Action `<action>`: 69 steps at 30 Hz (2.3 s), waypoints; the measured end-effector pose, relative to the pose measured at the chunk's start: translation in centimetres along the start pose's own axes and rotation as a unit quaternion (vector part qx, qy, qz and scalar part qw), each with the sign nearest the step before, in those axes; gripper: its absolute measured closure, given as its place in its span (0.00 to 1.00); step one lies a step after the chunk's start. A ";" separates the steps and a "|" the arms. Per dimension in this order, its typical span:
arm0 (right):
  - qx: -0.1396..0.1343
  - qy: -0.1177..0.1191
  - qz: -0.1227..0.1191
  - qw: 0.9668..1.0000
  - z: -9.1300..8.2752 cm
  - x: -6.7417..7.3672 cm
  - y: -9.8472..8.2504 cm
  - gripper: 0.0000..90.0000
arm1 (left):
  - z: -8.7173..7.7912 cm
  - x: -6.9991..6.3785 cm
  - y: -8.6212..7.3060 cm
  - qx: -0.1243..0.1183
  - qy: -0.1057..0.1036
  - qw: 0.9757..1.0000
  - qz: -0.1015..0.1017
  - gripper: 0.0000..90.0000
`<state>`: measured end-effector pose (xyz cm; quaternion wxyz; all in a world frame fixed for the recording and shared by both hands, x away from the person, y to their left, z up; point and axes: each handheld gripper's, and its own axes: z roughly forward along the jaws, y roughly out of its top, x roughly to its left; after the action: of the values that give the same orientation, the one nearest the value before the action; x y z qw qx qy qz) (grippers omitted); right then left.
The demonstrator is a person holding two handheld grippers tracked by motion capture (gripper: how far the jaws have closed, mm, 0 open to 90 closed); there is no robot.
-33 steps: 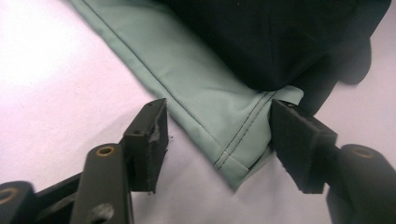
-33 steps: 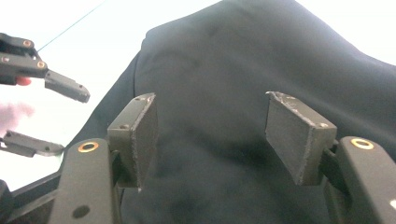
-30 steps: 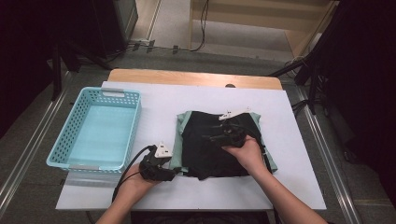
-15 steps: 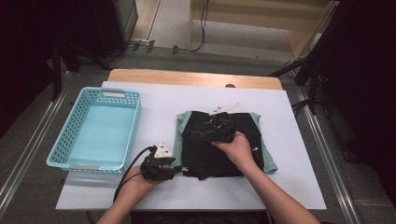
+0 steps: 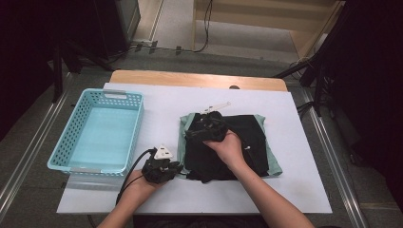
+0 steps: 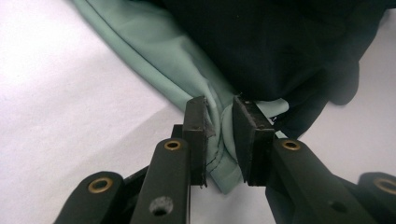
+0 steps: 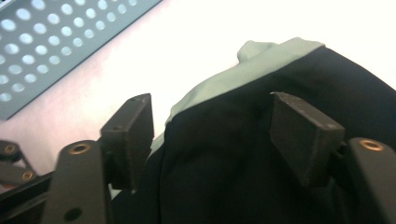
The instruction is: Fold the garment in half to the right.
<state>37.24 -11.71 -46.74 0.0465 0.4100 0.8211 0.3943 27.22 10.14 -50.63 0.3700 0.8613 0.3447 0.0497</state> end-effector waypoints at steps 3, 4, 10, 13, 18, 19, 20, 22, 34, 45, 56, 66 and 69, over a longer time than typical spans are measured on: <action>0.003 -0.010 0.005 1.000 0.5 0.2 0.4 0.29 | 0.0 -0.1 0.0 0.001 0.004 1.000 0.007 0.84; 0.002 -0.018 0.004 1.000 0.9 0.4 0.6 0.28 | 0.0 -0.2 0.0 0.000 0.005 1.000 0.008 0.84; 0.012 -0.029 0.012 0.999 2.2 0.5 0.7 0.28 | 0.0 0.0 -0.1 -0.002 -0.001 1.000 0.000 0.84; 0.028 -0.050 0.004 0.998 3.4 0.6 0.2 0.30 | 0.0 0.0 -0.1 -0.001 0.001 1.000 0.003 0.84; 0.029 -0.070 -0.009 0.997 3.6 0.9 -0.1 0.38 | 0.0 0.0 -0.1 -0.002 -0.001 1.000 0.001 0.84; 0.030 -0.073 -0.017 0.997 3.6 0.8 -0.2 0.41 | 0.0 0.0 0.0 -0.001 0.000 1.000 0.001 0.84; 0.028 -0.077 -0.021 0.996 3.5 0.7 -0.5 0.47 | 0.0 0.0 0.0 -0.001 0.001 1.000 0.002 0.84; 0.030 -0.079 -0.022 0.996 3.5 0.6 -0.6 0.49 | 0.0 -0.1 0.0 0.001 0.001 1.000 0.002 0.83; 0.058 -0.088 -0.037 0.994 2.2 0.0 -1.0 0.79 | 0.0 0.0 0.5 0.016 0.007 1.000 -0.009 0.88; 0.053 -0.071 -0.006 0.996 0.4 -0.5 -0.4 0.85 | 0.1 0.6 1.2 0.041 -0.006 0.998 -0.055 0.93; 0.037 -0.060 -0.004 0.997 -1.7 -0.3 0.2 0.85 | -2.1 -0.4 2.9 -0.020 -0.032 0.998 -0.060 0.93; 0.015 -0.044 0.007 0.999 -3.9 -0.4 0.8 0.85 | -3.7 -2.3 4.6 -0.056 -0.047 0.997 -0.028 0.93; 0.014 -0.043 0.012 0.999 -4.1 -0.3 0.9 0.85 | -3.8 -2.8 5.1 -0.060 -0.051 0.997 -0.017 0.93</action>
<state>36.35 -14.16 -43.39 0.0711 0.4372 0.8188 0.3653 26.64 8.17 -43.99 0.4391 0.8326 0.3369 0.0203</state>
